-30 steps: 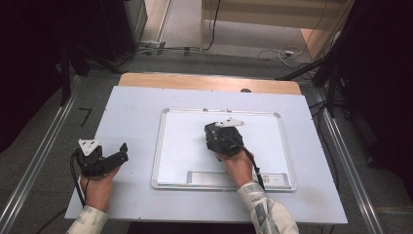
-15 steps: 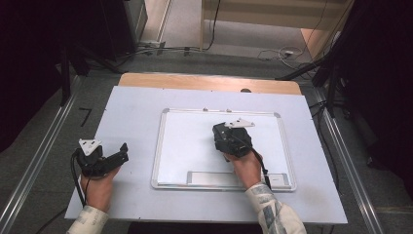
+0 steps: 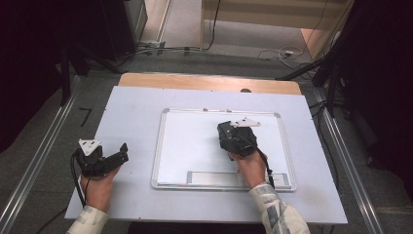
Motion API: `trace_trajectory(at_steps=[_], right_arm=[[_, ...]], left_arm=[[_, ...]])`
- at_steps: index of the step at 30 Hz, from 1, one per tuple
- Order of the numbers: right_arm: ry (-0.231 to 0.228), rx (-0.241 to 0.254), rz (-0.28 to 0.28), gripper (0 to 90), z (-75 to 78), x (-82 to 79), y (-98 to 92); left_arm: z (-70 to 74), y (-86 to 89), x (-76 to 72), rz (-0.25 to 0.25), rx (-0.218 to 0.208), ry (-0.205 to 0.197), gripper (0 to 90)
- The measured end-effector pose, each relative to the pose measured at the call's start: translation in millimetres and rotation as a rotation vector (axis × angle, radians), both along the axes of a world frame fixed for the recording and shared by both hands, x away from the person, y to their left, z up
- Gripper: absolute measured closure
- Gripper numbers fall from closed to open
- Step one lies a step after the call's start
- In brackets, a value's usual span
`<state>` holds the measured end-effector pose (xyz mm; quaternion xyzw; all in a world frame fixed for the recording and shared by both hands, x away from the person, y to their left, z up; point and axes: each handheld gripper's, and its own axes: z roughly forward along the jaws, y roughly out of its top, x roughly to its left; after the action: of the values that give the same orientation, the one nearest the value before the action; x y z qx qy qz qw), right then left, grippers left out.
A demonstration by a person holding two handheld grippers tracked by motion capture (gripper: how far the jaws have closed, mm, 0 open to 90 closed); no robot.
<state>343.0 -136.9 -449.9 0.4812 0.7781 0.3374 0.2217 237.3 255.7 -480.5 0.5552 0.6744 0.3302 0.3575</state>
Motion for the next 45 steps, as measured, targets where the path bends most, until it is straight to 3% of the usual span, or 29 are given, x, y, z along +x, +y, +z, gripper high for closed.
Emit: trace_trajectory(at_steps=[17, 29, 38, 45], right_arm=[[-0.015, 0.006, -0.14, 38.0, 4.0, 21.4, -57.4], [-0.015, 0.0, -0.222, 38.0, 2.3, 34.5, -82.6], [0.005, -0.008, -0.303, 38.0, -5.4, 48.7, -102.5], [0.031, -0.03, -0.336, 38.0, -11.1, 61.7, -115.1]], left_arm=[[-0.4, 1.3, -1.6, 0.008, 0.004, 0.002, 6.9], [-0.3, 1.8, -1.9, 0.01, 0.001, 0.002, 6.9], [-0.3, 1.8, -1.8, 0.007, 0.002, 0.003, 6.9], [-0.7, 1.8, -1.5, 0.009, 0.002, 0.003, 6.9]])
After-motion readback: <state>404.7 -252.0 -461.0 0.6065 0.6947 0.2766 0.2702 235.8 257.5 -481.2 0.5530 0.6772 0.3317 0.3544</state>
